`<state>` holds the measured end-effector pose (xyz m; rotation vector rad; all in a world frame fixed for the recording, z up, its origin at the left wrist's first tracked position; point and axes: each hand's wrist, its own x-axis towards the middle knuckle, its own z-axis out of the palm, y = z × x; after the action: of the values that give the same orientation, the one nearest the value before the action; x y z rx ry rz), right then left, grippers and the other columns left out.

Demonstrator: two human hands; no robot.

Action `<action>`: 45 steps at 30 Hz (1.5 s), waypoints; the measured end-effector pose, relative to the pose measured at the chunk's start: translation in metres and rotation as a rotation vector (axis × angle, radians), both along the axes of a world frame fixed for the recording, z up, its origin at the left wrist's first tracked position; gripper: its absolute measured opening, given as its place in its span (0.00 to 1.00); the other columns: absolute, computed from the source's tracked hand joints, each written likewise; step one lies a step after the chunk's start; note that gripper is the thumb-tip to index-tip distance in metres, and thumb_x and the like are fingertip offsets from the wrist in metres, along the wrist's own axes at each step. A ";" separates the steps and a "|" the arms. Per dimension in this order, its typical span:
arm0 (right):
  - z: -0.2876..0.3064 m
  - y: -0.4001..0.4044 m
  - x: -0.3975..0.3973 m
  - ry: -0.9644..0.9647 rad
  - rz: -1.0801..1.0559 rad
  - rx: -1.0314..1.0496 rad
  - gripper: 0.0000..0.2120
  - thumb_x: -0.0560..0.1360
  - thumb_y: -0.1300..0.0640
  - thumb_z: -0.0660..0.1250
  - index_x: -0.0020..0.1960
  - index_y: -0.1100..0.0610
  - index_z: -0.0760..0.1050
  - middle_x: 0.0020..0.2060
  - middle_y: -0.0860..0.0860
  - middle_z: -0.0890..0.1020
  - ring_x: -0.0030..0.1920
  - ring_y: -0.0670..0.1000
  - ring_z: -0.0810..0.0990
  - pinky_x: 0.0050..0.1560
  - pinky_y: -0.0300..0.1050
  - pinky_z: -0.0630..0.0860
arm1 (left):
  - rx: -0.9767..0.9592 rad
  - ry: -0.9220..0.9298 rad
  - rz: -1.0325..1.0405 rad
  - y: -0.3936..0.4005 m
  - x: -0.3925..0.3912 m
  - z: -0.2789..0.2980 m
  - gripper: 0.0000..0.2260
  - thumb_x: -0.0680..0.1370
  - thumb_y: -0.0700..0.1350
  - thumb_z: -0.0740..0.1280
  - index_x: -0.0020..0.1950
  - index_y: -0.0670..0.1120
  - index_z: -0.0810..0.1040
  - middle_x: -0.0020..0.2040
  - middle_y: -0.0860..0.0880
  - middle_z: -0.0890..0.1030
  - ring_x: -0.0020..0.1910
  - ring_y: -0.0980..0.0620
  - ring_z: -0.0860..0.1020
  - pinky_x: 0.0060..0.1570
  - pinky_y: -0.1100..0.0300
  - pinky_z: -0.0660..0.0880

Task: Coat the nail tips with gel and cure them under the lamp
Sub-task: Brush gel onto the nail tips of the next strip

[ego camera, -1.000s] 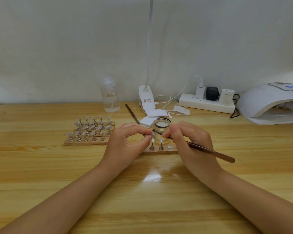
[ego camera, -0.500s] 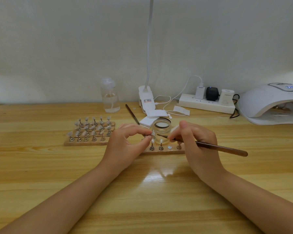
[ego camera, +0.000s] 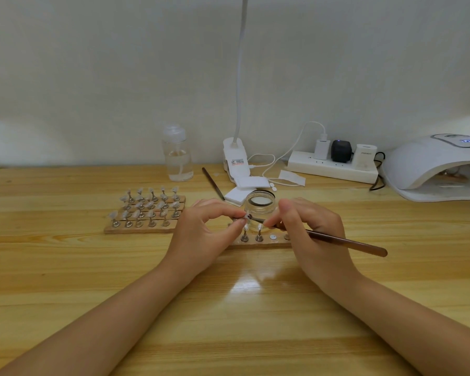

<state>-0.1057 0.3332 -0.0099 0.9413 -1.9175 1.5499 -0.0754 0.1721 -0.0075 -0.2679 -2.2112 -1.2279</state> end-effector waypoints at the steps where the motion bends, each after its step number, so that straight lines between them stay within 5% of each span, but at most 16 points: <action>1: 0.000 0.001 0.000 -0.011 0.011 -0.007 0.17 0.76 0.52 0.56 0.34 0.55 0.79 0.31 0.45 0.80 0.36 0.41 0.79 0.40 0.34 0.72 | -0.002 0.000 0.002 0.000 0.000 0.000 0.08 0.68 0.36 0.73 0.42 0.48 0.82 0.38 0.57 0.81 0.43 0.59 0.78 0.54 0.50 0.73; 20: 0.001 -0.001 0.001 0.002 -0.025 0.013 0.15 0.76 0.52 0.56 0.36 0.52 0.78 0.32 0.43 0.80 0.37 0.41 0.79 0.42 0.34 0.73 | 0.001 -0.005 0.002 0.000 0.000 0.000 0.07 0.68 0.35 0.73 0.41 0.47 0.83 0.38 0.55 0.81 0.43 0.59 0.78 0.55 0.49 0.72; 29: -0.001 0.001 0.002 -0.117 0.050 -0.078 0.22 0.74 0.49 0.56 0.31 0.59 0.79 0.27 0.48 0.80 0.31 0.44 0.78 0.37 0.33 0.72 | 0.018 -0.020 0.002 0.001 0.000 0.001 0.08 0.68 0.36 0.73 0.41 0.49 0.82 0.38 0.57 0.81 0.44 0.60 0.78 0.57 0.47 0.71; 36: 0.002 0.001 0.002 -0.117 -0.006 -0.131 0.17 0.74 0.48 0.55 0.34 0.52 0.78 0.31 0.50 0.81 0.36 0.44 0.80 0.40 0.37 0.76 | 0.021 -0.009 0.021 0.002 0.001 0.001 0.11 0.69 0.39 0.73 0.41 0.56 0.81 0.39 0.64 0.80 0.46 0.65 0.78 0.62 0.40 0.66; 42: 0.003 0.001 0.003 -0.070 -0.038 -0.069 0.16 0.75 0.50 0.55 0.36 0.52 0.77 0.33 0.46 0.80 0.38 0.42 0.79 0.41 0.34 0.74 | 0.016 0.042 -0.033 -0.001 -0.001 -0.001 0.15 0.70 0.36 0.71 0.43 0.58 0.79 0.42 0.58 0.80 0.45 0.58 0.78 0.51 0.50 0.76; 45: 0.004 0.001 0.003 -0.052 -0.050 -0.024 0.15 0.75 0.50 0.54 0.37 0.52 0.77 0.33 0.45 0.79 0.39 0.42 0.78 0.41 0.32 0.73 | -0.012 0.039 -0.034 -0.001 -0.002 -0.002 0.12 0.71 0.37 0.71 0.44 0.55 0.80 0.42 0.60 0.80 0.46 0.60 0.78 0.56 0.47 0.73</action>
<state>-0.1028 0.3344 -0.0062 0.8437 -1.9392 1.5792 -0.0770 0.1716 -0.0099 -0.3325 -2.1899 -1.2178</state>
